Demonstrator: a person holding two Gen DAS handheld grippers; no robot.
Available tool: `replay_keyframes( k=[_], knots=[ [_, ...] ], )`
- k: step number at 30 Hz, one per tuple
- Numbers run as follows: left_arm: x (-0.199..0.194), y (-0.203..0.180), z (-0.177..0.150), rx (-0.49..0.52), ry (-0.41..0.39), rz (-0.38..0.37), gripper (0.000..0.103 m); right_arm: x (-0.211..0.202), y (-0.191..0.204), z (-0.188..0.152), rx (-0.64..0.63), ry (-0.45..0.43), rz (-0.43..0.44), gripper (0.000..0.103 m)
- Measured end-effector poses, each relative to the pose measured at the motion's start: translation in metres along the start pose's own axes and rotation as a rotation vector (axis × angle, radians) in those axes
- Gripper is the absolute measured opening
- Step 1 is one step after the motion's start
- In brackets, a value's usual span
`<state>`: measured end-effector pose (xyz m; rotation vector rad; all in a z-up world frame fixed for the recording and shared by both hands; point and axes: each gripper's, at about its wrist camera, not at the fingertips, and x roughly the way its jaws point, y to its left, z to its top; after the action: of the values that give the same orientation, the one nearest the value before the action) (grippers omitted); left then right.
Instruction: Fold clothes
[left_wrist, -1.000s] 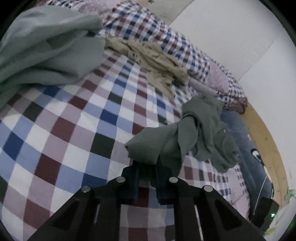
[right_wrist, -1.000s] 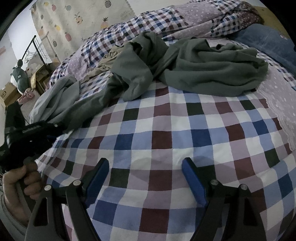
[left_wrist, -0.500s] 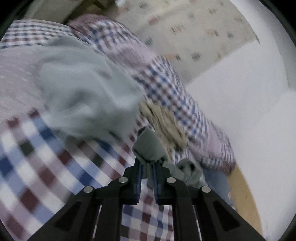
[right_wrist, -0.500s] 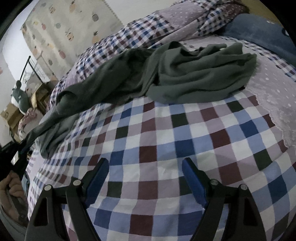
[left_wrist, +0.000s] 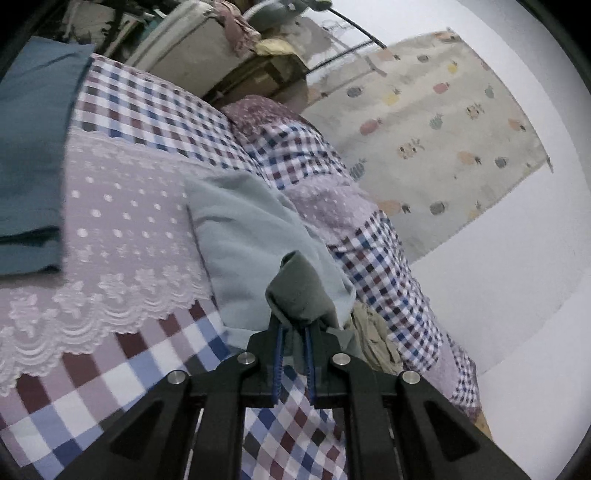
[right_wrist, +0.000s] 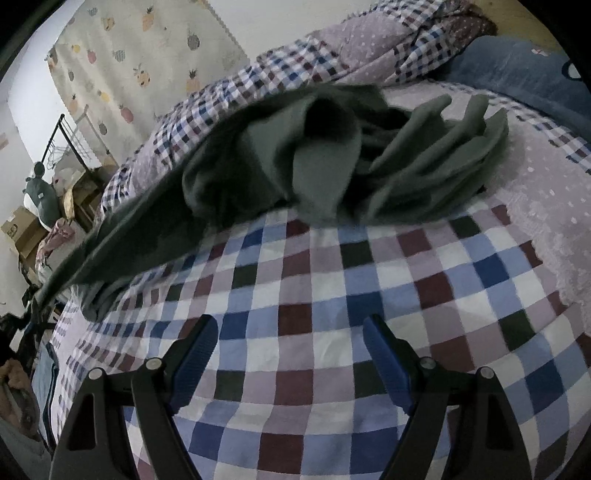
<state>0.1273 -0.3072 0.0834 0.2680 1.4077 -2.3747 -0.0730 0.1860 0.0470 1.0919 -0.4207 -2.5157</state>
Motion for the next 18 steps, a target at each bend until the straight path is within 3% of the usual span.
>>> replay_keyframes(
  k=[9,18],
  knots=[
    [-0.036,0.047,0.033,-0.102,-0.168,0.174,0.009,-0.032,-0.020,0.015,0.057,-0.157,-0.033,0.085],
    [-0.043,0.067,0.043,-0.091,-0.241,0.322,0.009,-0.024,-0.013,0.013,0.027,-0.131,-0.047,0.085]
  ],
)
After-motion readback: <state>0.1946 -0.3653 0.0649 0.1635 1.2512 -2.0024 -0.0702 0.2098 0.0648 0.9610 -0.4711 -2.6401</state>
